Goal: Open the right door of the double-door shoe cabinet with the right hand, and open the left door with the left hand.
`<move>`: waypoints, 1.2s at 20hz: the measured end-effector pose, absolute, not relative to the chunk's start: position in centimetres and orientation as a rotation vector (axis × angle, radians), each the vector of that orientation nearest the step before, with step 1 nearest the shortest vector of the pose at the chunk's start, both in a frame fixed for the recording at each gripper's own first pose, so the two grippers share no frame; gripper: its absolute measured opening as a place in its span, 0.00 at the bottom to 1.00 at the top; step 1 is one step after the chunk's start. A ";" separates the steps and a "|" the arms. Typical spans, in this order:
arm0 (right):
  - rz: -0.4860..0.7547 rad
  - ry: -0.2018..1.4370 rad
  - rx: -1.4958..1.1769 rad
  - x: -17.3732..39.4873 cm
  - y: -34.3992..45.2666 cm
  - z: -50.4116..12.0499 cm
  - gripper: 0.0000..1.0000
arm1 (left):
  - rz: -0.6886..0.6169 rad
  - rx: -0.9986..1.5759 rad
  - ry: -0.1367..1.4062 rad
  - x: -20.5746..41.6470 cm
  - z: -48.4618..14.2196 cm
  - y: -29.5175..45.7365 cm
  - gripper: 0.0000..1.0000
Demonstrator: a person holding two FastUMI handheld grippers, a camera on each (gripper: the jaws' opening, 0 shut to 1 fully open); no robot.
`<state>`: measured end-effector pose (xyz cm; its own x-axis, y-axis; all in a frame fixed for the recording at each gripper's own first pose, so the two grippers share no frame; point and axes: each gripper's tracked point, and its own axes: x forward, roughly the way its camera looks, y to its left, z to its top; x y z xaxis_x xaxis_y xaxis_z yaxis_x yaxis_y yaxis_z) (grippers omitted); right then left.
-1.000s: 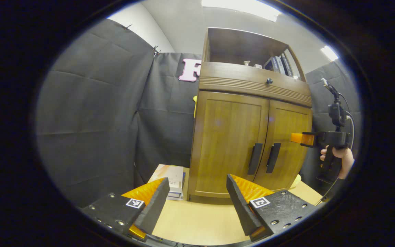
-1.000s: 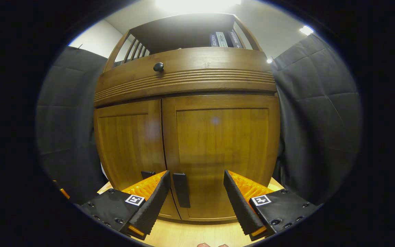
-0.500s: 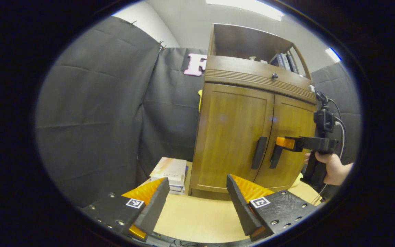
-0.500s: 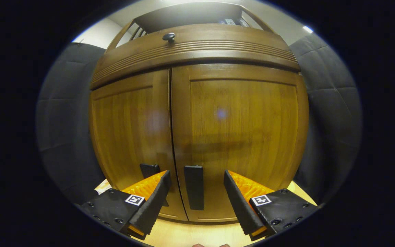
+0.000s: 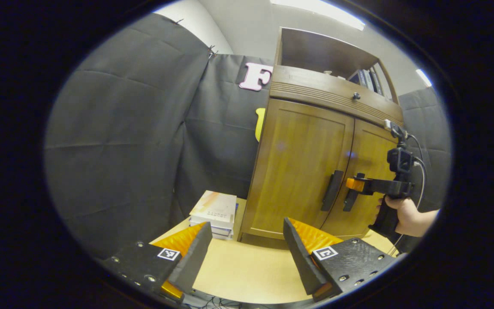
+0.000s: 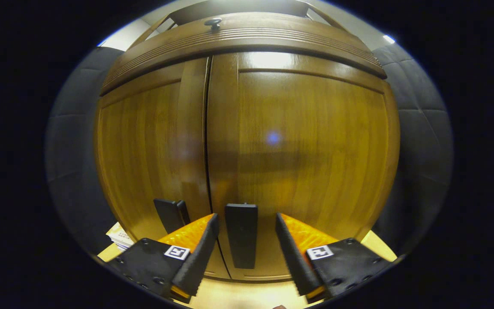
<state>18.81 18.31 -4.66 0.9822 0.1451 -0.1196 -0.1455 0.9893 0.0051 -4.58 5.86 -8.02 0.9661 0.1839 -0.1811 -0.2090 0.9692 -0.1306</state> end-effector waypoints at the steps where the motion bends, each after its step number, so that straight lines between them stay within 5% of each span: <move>1: 0.139 0.126 0.001 18.6 18.2 -4.8 0.65 | 0.190 -0.150 0.167 -4.6 -8.0 5.9 0.95; 4: 0.141 0.142 0.012 18.9 18.3 -5.3 0.33 | 0.167 -0.150 0.152 -4.5 -7.5 5.7 0.96; 8: 0.167 0.130 0.010 19.2 17.9 -5.8 0.32 | 0.139 -0.137 0.127 -4.8 -7.2 5.4 0.96; 11: 0.181 0.161 0.010 18.9 18.0 -6.1 0.19 | 0.122 -0.121 0.128 -4.9 -6.8 5.2 0.95; 24: 0.253 0.144 -0.001 18.4 18.2 -5.8 0.18 | 0.156 -0.122 0.015 -5.8 -3.0 5.2 0.95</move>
